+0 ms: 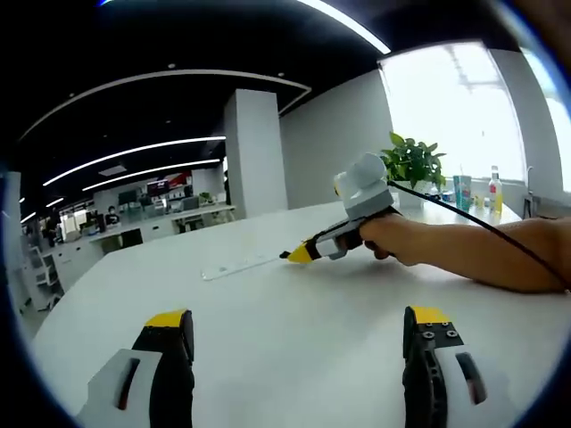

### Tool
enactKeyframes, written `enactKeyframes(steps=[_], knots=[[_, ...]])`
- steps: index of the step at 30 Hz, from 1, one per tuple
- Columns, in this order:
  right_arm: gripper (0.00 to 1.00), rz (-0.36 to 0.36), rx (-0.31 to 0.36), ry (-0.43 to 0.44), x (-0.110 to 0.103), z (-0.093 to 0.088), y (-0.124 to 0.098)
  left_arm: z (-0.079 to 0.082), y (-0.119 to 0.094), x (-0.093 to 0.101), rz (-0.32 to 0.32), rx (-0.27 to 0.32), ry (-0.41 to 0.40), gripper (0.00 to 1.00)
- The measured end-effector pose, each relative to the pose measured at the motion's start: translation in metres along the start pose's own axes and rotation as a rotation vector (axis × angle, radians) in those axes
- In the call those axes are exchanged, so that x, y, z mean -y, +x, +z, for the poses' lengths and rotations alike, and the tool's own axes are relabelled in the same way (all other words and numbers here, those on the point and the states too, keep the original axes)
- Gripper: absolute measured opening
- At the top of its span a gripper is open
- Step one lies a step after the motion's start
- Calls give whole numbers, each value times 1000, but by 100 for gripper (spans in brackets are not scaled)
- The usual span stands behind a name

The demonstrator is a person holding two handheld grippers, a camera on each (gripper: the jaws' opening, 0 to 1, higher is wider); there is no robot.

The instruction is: Snap the two parts of the plastic buckle together until the buckle closes and remains connected.

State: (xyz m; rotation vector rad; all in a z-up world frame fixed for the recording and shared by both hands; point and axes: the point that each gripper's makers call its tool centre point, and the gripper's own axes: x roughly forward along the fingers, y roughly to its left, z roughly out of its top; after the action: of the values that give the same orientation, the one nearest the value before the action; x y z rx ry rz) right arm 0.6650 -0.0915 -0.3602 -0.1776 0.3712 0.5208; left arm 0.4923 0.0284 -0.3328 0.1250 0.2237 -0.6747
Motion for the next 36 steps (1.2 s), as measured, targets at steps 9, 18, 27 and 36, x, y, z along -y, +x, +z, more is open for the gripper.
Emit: enactKeyframes(steps=[9, 18, 27, 36], knots=[[10, -1, -16, -12, -2, -2, 3, 0, 1, 3, -2, -3, 12, 99], [10, -14, -12, -49, -1, -4, 6, -1, 2, 5, -7, -4, 20, 99], [10, -13, -11, -50, -2, -5, 6, -2, 1, 7, -12, -6, 19, 99], [10, -15, -18, -68, -1, -7, 9, -3, 2, 9, -16, -7, 24, 99]])
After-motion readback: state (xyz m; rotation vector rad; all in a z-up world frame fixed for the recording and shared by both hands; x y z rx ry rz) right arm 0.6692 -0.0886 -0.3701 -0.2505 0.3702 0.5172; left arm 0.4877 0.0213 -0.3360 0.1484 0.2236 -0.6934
